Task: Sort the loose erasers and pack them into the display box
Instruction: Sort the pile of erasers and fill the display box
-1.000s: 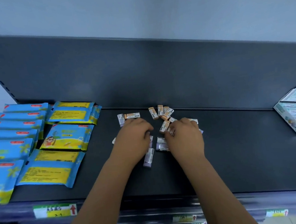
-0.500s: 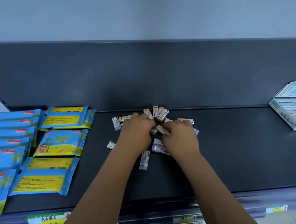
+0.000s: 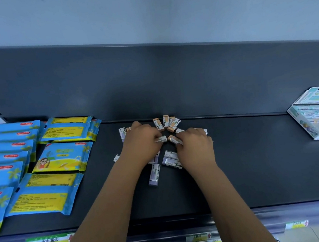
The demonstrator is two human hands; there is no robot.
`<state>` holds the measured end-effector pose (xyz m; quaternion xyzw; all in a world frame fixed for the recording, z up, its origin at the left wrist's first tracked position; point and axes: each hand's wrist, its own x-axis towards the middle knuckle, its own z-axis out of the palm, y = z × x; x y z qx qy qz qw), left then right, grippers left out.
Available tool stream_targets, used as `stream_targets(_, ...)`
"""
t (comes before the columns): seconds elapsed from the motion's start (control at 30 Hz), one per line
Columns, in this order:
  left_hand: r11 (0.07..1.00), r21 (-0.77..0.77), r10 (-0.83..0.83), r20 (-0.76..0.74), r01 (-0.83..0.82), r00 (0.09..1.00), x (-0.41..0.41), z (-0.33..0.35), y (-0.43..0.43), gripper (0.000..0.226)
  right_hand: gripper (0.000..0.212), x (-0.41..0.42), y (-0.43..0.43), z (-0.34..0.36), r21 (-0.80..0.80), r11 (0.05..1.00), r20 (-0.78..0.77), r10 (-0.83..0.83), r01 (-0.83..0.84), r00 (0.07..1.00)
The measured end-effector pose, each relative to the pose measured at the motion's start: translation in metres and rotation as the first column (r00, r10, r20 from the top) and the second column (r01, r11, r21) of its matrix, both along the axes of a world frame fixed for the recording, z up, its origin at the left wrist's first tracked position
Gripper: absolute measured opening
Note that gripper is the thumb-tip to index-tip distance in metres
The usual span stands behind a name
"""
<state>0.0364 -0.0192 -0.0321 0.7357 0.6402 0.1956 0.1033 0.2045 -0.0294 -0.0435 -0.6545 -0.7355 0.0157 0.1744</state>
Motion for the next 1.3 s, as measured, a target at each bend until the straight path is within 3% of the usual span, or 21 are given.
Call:
stream_targets(0.13,0.997,0.080,-0.033,0.125,0.023,0.992,-0.003,0.002,-0.011,0.020,0.029,0.011,-0.005,-0.001,0.024,0.994,-0.209,0.108,-0.106,0.972)
stream_targets(0.27,0.990,0.136,-0.051,0.170,0.028,0.984,-0.008,-0.001,-0.025,0.022,0.030,0.029,-0.012,0.000,0.073,0.990,-0.315,0.137,-0.120,0.939)
stream_targets(0.53,0.975,0.214,-0.107,0.258,0.051,0.960,0.017,-0.001,-0.032,0.023,0.034,0.061,-0.020,0.003,0.091,0.991,-0.339,0.125,-0.100,0.932)
stream_targets(0.73,0.975,0.212,-0.115,0.238,0.064,0.965,0.061,0.000,-0.029,0.025,0.032,0.095,-0.016,0.007,0.135,0.984,-0.332,0.156,-0.117,0.930)
stream_targets(0.97,0.972,0.224,-0.115,0.220,0.065,0.969,0.153,0.006,-0.013,0.025,0.033,0.196,-0.001,0.014,0.200,0.973,-0.328,0.178,-0.116,0.928)
stream_targets(1.3,0.978,0.207,-0.031,0.249,-0.022,0.968,0.369,0.009,-0.001,0.028,0.032,0.399,0.028,0.035,0.166,0.968,-0.315,0.234,-0.189,0.920)
